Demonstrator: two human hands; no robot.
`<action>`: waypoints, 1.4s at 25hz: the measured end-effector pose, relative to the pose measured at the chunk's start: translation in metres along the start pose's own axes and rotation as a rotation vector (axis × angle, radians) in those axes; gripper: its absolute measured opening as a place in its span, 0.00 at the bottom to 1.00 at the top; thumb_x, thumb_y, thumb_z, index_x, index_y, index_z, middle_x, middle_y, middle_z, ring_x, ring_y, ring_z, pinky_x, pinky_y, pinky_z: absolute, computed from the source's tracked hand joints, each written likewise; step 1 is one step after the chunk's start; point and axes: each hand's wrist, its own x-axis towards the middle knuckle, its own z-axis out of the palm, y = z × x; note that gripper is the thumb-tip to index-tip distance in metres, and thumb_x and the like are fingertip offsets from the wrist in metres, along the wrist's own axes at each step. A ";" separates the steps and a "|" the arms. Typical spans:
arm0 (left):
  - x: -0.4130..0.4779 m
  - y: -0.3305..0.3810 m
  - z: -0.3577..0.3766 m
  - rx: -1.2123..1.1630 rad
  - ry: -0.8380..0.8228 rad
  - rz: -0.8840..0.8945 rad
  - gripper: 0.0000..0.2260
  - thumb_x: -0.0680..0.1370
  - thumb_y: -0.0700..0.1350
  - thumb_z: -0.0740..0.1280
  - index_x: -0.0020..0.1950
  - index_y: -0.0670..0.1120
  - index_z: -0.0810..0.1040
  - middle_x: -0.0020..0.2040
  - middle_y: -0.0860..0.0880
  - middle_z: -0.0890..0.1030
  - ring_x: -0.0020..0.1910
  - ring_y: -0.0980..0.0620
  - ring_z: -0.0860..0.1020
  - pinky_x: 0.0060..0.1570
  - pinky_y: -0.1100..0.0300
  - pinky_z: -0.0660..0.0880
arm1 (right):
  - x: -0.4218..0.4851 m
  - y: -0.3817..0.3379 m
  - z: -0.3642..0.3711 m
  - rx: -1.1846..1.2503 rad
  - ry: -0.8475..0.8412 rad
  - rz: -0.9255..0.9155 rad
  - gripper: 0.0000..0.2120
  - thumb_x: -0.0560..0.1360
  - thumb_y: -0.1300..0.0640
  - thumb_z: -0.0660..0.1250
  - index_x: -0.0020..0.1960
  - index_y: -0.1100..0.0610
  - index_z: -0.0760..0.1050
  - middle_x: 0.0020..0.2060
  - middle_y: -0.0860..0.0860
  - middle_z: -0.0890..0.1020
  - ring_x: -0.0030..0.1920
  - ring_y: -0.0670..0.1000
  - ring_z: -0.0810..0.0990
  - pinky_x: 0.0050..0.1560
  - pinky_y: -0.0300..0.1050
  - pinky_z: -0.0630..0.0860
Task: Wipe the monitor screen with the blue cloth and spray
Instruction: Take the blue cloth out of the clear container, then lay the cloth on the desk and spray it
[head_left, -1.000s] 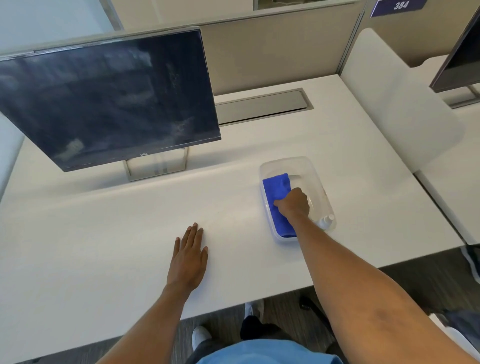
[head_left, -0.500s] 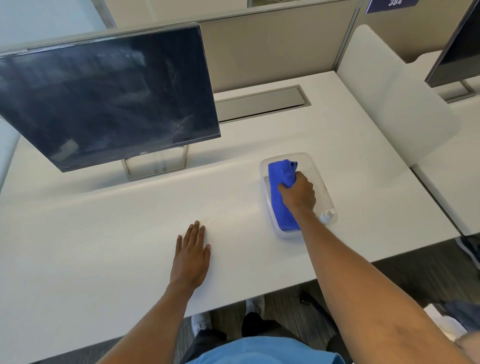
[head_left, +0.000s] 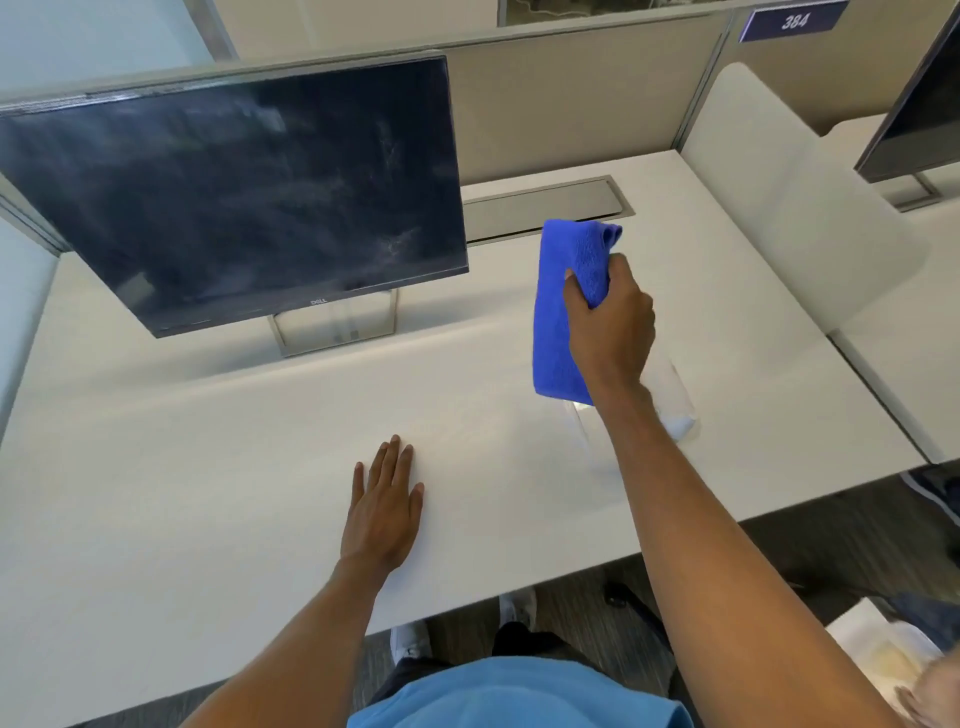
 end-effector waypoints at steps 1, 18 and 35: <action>-0.001 -0.007 -0.003 0.004 0.007 -0.013 0.28 0.89 0.54 0.49 0.89 0.48 0.48 0.89 0.50 0.44 0.88 0.51 0.43 0.86 0.48 0.38 | -0.005 -0.010 0.006 0.089 -0.054 0.018 0.14 0.81 0.44 0.68 0.46 0.53 0.68 0.32 0.46 0.75 0.32 0.50 0.74 0.30 0.42 0.65; -0.029 -0.081 -0.012 -0.076 0.058 -0.182 0.28 0.89 0.52 0.51 0.89 0.46 0.50 0.89 0.48 0.46 0.88 0.48 0.45 0.86 0.43 0.42 | -0.160 0.000 0.153 0.030 -0.841 0.333 0.23 0.78 0.57 0.75 0.69 0.58 0.71 0.61 0.54 0.81 0.58 0.57 0.82 0.56 0.55 0.81; -0.022 -0.075 0.005 -0.031 0.087 -0.152 0.29 0.88 0.54 0.47 0.89 0.49 0.47 0.89 0.50 0.44 0.88 0.48 0.42 0.85 0.37 0.40 | -0.197 0.056 0.137 -0.668 -0.855 -0.602 0.33 0.88 0.41 0.46 0.87 0.54 0.43 0.86 0.50 0.44 0.86 0.50 0.43 0.85 0.58 0.45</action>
